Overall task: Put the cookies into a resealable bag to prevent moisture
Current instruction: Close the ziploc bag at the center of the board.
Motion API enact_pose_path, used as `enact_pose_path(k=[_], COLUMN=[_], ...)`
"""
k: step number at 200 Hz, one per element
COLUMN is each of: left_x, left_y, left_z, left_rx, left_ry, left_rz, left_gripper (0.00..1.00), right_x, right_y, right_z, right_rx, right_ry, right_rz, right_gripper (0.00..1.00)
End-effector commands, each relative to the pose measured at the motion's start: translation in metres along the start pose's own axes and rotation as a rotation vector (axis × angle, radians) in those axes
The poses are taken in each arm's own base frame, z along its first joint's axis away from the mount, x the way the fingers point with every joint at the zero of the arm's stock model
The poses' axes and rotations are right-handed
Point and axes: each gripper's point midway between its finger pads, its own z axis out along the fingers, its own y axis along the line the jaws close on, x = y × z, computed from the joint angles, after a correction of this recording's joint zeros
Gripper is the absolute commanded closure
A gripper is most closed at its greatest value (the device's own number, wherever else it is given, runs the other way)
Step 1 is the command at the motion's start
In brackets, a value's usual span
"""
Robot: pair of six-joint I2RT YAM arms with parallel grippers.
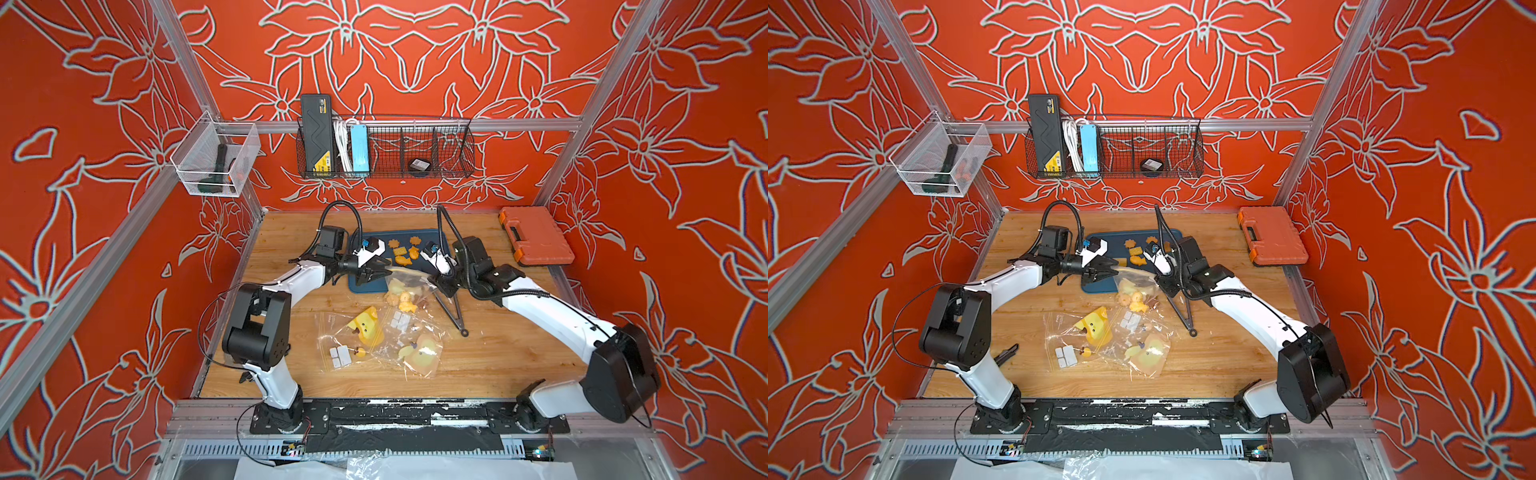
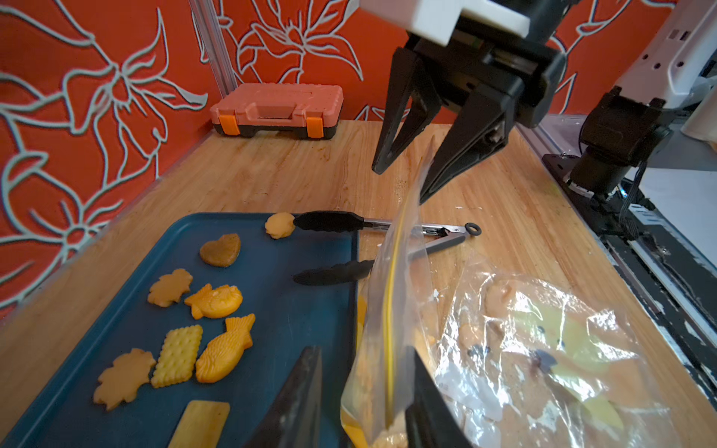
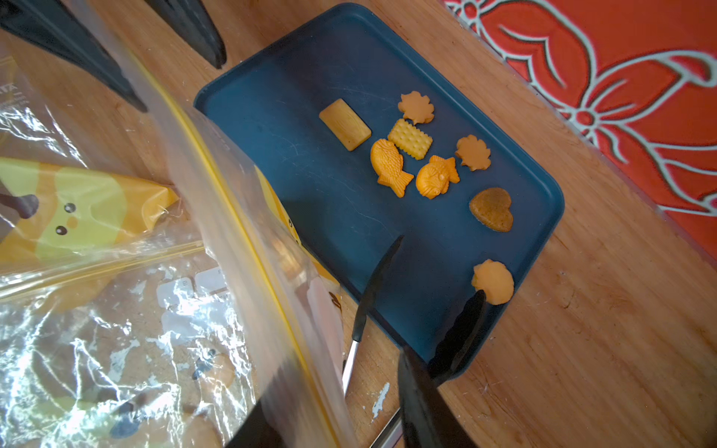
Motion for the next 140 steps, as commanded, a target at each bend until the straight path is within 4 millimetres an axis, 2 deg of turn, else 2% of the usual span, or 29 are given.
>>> enact_pose_path(k=[1, 32, 90, 140], left_x=[-0.015, -0.01, 0.002, -0.007], left_y=[-0.009, -0.009, -0.005, -0.007], left_z=[-0.003, -0.003, -0.006, -0.013], left_rx=[0.006, -0.025, -0.046, -0.072], left_ry=[-0.02, 0.027, 0.118, 0.12], left_rz=[0.036, 0.037, 0.049, 0.087], left_gripper=[0.63, 0.62, 0.64, 0.89], right_x=[0.013, 0.021, 0.022, 0.029], right_y=[0.004, 0.004, 0.009, 0.016], right_z=[-0.006, -0.011, -0.029, -0.047], right_rx=[-0.012, 0.003, 0.003, -0.002], right_ry=[0.036, 0.081, 0.148, 0.168], right_rz=[0.002, 0.03, 0.097, 0.12], right_gripper=[0.58, 0.6, 0.59, 0.6])
